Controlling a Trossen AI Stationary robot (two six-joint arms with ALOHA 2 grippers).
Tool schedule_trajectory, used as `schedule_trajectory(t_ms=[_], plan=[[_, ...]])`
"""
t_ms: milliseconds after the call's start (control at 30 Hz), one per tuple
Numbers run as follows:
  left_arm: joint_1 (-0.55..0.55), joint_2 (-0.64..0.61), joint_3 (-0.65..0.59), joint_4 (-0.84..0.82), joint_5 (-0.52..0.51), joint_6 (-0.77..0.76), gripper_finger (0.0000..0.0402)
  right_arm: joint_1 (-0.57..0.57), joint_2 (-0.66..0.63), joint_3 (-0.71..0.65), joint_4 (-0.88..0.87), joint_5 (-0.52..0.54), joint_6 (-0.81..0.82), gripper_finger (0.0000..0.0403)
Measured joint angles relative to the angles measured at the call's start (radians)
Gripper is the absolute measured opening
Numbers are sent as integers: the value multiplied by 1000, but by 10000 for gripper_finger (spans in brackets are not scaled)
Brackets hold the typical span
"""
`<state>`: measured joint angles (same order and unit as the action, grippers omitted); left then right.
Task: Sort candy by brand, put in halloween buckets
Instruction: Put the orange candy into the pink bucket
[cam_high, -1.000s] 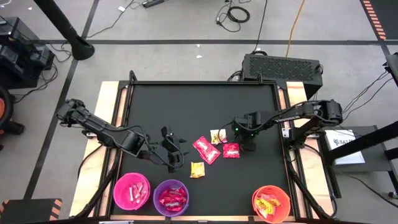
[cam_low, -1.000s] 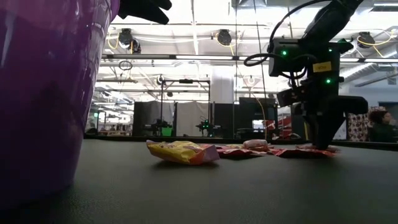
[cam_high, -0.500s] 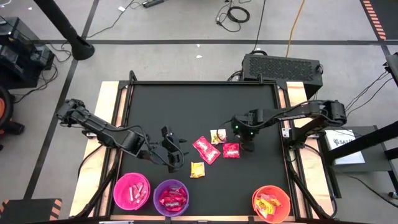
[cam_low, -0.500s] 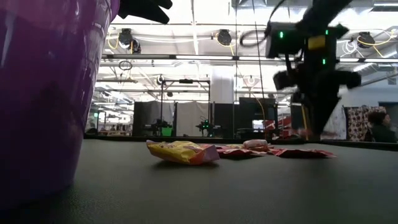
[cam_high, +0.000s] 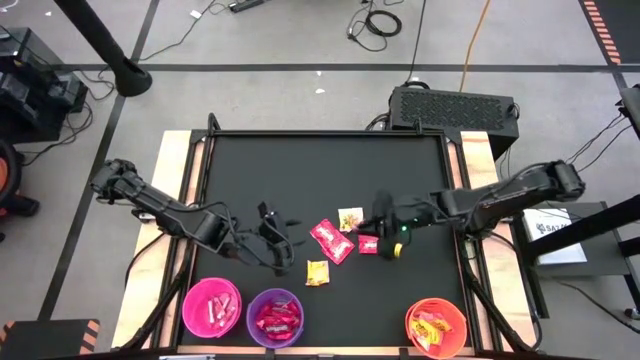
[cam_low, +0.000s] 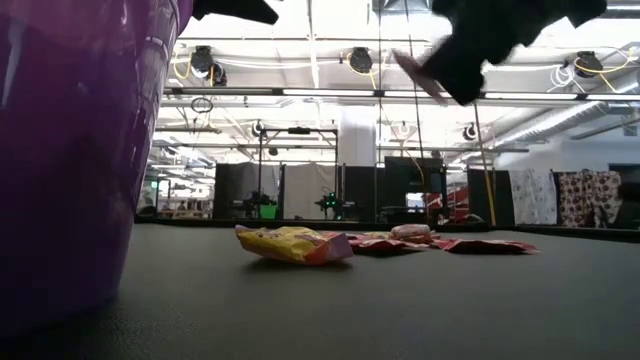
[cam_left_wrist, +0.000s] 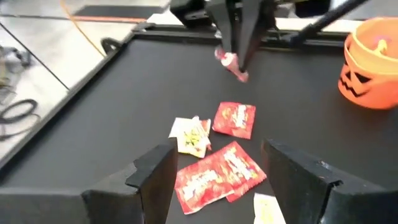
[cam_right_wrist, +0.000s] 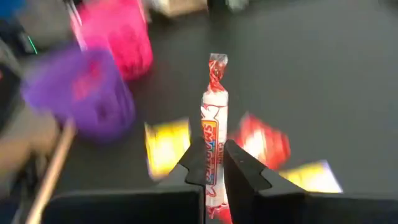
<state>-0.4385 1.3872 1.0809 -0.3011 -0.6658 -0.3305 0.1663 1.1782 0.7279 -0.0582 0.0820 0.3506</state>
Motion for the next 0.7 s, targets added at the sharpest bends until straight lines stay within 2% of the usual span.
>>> schedule_trajectory(t_ms=[167,333,400,533,700], plan=[[-16,0,0,49,-80,7,237,48,58,-83,465,101,-72,22],[-32,0,0,99,-92,53,237,58,146,-92,808,95,-196,23],[-35,0,0,106,-94,63,237,64,175,-92,874,94,-254,23],[-35,0,0,111,-89,67,237,72,214,-92,894,99,-350,23],[-35,0,0,144,-60,83,237,71,227,-92,954,98,-360,23]])
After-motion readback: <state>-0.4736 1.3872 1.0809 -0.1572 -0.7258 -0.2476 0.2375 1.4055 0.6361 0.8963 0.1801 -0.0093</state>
